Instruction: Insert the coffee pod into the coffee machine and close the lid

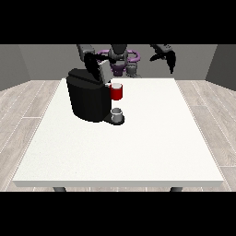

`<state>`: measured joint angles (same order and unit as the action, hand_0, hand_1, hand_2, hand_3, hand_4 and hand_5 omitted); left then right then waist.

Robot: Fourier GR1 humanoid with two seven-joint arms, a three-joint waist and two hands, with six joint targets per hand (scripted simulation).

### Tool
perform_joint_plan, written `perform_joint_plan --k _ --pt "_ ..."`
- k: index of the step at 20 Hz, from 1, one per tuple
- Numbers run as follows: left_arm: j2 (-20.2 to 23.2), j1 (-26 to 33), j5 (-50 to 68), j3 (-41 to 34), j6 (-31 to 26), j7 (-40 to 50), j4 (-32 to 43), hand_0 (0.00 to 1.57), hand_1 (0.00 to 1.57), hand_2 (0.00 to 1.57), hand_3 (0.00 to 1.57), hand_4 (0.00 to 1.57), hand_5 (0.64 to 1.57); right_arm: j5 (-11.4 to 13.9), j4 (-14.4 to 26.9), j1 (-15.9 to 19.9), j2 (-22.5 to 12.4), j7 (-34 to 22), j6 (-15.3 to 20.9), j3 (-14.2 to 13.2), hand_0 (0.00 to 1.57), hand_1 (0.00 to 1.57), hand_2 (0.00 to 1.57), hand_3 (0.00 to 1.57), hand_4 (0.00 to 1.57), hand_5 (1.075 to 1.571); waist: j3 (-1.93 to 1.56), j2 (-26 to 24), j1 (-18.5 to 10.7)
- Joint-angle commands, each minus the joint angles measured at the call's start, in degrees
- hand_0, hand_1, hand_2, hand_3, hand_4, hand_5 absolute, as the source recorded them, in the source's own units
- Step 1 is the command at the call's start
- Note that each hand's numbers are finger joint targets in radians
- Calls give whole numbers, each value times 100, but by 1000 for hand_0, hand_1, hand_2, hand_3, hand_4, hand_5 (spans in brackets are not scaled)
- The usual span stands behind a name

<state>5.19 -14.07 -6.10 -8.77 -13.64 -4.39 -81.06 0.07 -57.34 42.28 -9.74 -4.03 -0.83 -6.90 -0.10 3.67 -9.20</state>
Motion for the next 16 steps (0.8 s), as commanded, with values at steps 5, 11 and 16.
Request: perform_joint_plan --k 5,11,16 --pt "25 -109 52 96 -83 62 -75 0 0 0 0 362 1571 271 26 668 -3 -194 41 238 0 0 0 0 107 1571 10 65 -309" --pt "37 -170 40 191 -183 134 17 0 0 0 0 337 1571 516 -78 771 190 -308 192 509 0 0 0 0 0 1571 12 102 -495" --pt "-112 -422 71 242 -115 51 61 0 0 0 0 386 1571 699 -209 1188 -1 -588 173 606 0 0 0 0 82 1571 14 205 -706"
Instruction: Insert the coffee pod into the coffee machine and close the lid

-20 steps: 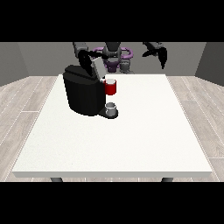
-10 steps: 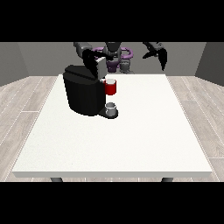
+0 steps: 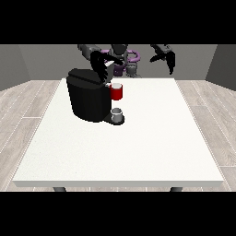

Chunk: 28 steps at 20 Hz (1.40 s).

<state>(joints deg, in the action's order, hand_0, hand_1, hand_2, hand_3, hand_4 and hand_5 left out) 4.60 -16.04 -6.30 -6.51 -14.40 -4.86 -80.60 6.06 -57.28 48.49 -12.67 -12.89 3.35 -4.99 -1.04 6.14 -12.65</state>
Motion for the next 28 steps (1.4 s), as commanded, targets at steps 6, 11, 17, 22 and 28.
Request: perform_joint_plan --k 6,11,17,22,28 --pt "75 -242 19 104 -203 -65 84 0 0 0 0 382 1571 242 -444 893 12 -90 -108 296 0 0 0 0 241 1571 108 221 -834" --pt "-62 -660 -4 191 -99 -123 -40 0 0 0 0 429 1571 341 -826 841 -75 -315 -51 323 0 0 0 0 146 1571 99 532 -1096" --pt "38 -808 26 315 -392 -125 73 0 0 0 0 426 1571 389 -1378 1090 -482 -977 -114 186 0 0 0 0 0 1571 102 746 -1571" --pt "-166 -960 45 458 -376 -212 35 0 0 0 0 254 1571 432 -1572 1061 -759 -1074 -213 -6 0 0 0 0 0 1571 93 1105 -1878" --pt "-136 -1319 6 604 -518 -242 -30 0 0 0 0 328 1571 358 -1637 1326 -768 -998 -68 -269 0 0 0 0 0 1571 98 1558 -2254"
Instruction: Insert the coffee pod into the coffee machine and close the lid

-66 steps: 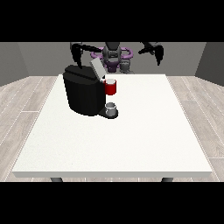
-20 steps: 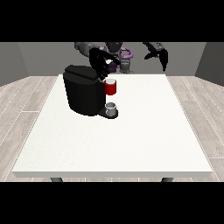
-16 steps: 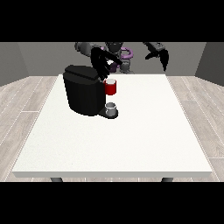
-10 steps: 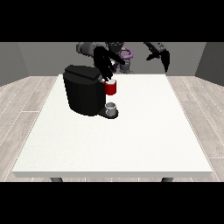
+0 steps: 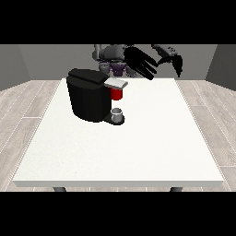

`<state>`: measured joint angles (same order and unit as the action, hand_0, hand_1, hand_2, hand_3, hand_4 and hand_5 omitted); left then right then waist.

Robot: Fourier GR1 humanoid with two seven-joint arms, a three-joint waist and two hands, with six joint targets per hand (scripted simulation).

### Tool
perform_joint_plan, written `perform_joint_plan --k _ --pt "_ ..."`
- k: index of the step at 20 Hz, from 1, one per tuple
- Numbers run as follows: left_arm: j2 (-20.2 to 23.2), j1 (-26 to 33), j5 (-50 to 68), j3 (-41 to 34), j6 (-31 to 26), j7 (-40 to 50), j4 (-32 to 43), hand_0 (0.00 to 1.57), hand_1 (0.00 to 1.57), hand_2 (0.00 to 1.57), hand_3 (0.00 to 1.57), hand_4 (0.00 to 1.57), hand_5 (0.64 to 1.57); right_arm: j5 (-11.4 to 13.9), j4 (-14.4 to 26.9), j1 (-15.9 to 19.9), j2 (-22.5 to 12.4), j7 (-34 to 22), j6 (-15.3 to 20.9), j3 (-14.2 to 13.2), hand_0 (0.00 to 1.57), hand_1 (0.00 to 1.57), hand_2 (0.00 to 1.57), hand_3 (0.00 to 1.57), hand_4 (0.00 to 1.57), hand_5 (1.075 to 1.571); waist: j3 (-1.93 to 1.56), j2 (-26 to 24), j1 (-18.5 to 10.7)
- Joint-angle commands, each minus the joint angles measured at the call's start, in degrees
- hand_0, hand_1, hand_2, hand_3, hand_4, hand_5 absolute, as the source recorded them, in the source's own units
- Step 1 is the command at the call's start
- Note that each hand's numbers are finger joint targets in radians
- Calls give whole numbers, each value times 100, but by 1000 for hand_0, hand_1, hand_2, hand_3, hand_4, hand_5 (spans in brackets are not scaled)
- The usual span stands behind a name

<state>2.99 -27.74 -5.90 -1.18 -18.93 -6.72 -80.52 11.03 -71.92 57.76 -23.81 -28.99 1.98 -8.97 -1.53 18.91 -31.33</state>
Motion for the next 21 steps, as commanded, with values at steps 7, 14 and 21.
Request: perform_joint_plan --k 7,14,21 --pt "54 -482 107 -55 -24 431 -280 0 0 0 0 341 1571 -181 558 787 558 1373 19 154 0 0 0 0 101 1571 153 352 -134" --pt "-120 318 -88 112 179 206 -277 0 0 0 0 266 1571 -233 568 476 1316 1996 24 557 0 0 0 0 0 1571 154 -260 360" --pt "222 743 243 -543 156 -73 111 0 0 0 0 266 1571 -268 346 -227 2251 2582 21 1155 0 0 0 0 259 1571 155 -776 1191"
